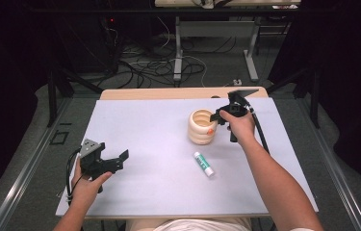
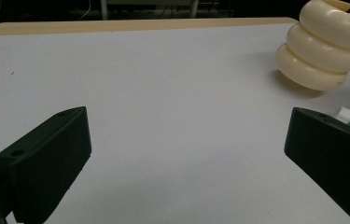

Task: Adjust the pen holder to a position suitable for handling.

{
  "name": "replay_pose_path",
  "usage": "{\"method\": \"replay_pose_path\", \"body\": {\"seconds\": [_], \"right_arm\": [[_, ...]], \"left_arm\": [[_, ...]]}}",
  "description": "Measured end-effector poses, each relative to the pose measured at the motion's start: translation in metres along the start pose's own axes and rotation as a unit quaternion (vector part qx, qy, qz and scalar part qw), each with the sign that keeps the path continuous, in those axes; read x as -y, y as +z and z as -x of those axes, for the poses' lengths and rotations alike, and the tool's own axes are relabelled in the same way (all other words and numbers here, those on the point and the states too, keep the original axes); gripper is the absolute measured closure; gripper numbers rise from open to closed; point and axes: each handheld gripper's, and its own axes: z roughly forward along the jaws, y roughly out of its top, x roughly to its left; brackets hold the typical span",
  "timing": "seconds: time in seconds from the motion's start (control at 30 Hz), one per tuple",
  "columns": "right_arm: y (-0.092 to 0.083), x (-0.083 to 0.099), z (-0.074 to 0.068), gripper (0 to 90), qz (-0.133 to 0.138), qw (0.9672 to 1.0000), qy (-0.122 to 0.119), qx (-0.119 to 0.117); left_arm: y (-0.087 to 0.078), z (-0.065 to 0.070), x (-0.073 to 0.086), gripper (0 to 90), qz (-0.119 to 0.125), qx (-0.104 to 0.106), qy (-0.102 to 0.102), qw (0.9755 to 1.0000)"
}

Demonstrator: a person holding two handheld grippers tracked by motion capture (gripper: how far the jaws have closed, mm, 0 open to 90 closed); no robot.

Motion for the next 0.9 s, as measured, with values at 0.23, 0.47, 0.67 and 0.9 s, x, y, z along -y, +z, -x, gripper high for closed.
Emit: {"method": "replay_pose_path", "body": {"seconds": [0.23, 0.47, 0.67, 0.9], "right_arm": [[0.013, 0.007, -0.020, 66.5, -0.014, 0.9997, -0.021, -0.006], [0.025, 0.013, -0.037, 66.5, -0.028, 0.9990, -0.033, -0.013], [0.036, 0.019, -0.047, 66.4, -0.041, 0.9981, -0.045, -0.012], [0.044, 0.023, -0.052, 66.1, -0.049, 0.9980, -0.041, -0.006]], "left_arm": [[0.000, 0.000, 0.000, 0.5, 0.000, 0.001, 0.000, 1.0000], [0.000, 0.000, 0.000, 0.5, 0.002, 0.001, -0.001, 1.0000], [-0.001, 0.000, 0.000, 0.5, 0.003, 0.002, -0.002, 1.0000], [-0.001, -0.001, 0.000, 0.5, 0.001, 0.002, -0.003, 1.0000]]}}
